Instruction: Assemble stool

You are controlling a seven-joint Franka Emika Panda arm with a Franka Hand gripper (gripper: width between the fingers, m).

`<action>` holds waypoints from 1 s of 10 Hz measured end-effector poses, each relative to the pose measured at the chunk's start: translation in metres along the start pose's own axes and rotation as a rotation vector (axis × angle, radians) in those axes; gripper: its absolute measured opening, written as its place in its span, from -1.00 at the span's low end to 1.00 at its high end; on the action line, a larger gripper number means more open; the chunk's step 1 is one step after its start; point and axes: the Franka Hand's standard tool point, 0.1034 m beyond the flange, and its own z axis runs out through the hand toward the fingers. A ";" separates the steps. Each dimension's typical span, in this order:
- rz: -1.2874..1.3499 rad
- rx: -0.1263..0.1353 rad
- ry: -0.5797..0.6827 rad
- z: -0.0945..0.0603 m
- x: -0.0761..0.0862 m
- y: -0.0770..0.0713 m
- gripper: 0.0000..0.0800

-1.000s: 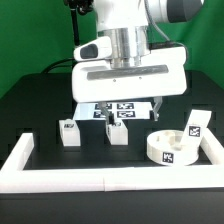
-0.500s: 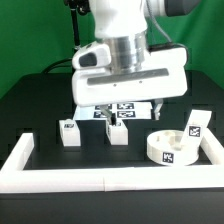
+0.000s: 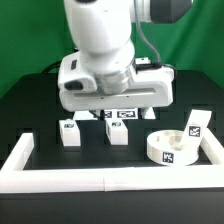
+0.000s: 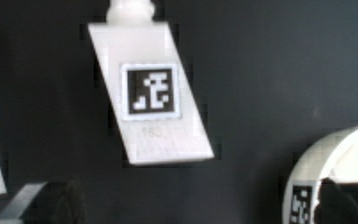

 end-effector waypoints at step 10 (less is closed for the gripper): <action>0.091 0.022 -0.330 0.039 -0.011 0.017 0.62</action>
Offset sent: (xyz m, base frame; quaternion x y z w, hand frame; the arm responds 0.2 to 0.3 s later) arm -0.0121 -0.0155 -0.0207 -0.0336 -0.1917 0.0169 0.9807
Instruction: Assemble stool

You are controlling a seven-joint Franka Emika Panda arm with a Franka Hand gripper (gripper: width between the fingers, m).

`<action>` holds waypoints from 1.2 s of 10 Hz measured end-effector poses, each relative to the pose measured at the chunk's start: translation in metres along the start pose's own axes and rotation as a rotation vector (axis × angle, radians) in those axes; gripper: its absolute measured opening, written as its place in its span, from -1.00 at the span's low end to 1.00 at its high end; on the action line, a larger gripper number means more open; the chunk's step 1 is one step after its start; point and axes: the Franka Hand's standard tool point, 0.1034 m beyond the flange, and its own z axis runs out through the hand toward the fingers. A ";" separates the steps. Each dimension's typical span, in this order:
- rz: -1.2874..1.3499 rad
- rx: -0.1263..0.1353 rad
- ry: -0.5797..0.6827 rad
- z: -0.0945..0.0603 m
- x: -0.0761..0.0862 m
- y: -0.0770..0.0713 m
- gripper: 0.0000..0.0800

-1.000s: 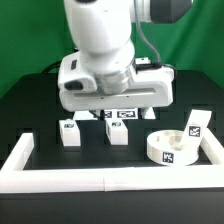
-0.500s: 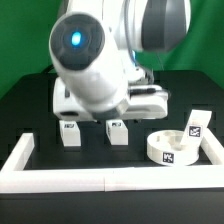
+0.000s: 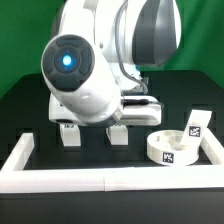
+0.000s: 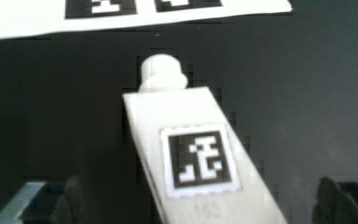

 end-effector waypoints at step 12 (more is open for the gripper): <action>0.004 0.007 -0.105 0.011 0.001 0.002 -0.20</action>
Offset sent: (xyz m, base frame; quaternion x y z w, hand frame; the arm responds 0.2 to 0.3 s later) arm 0.0000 0.0000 0.0000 0.0000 0.0000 0.0000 1.0000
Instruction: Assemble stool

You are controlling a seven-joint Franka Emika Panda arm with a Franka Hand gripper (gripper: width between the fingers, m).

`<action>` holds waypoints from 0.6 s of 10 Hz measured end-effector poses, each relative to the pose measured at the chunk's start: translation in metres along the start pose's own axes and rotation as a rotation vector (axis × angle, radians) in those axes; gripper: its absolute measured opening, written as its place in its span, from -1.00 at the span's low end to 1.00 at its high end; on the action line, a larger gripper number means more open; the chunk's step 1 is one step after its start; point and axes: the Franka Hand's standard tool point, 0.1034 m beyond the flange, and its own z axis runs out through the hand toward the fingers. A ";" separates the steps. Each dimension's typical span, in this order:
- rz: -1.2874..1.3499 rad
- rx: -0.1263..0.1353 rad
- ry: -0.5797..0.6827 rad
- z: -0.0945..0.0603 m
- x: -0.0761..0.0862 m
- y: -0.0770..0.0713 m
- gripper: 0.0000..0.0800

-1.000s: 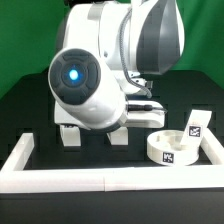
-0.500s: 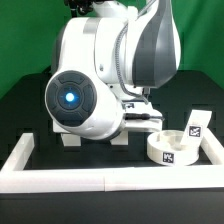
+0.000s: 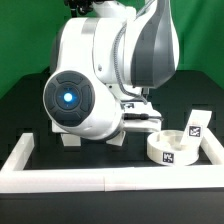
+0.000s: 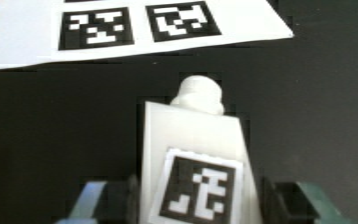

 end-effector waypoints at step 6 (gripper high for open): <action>-0.024 -0.008 0.021 -0.031 -0.030 -0.016 -0.20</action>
Offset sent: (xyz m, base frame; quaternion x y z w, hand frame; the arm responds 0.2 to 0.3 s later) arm 0.0000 0.0000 0.0000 0.0000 0.0000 0.0000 1.0000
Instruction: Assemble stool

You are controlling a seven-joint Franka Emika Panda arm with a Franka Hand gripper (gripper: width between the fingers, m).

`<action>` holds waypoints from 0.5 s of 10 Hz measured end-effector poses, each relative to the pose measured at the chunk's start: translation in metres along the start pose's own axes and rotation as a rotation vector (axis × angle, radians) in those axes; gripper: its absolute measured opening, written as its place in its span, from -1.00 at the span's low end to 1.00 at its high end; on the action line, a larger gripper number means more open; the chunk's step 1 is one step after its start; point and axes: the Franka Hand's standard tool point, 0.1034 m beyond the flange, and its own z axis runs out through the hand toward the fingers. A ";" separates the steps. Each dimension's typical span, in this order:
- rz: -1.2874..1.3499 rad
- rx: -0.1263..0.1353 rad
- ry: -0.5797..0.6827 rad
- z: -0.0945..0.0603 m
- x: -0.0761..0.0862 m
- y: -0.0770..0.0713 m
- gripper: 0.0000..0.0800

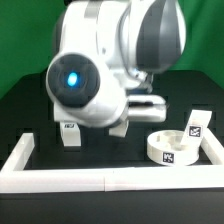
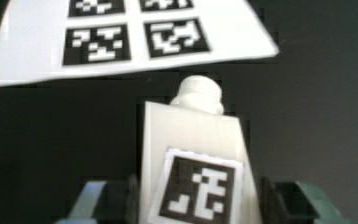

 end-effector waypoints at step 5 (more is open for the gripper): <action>0.003 0.009 0.198 -0.035 -0.015 -0.021 -0.20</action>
Offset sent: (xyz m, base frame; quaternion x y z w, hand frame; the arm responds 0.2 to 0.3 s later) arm -0.0177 -0.0202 -0.0443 0.0961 0.1502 0.0643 0.9819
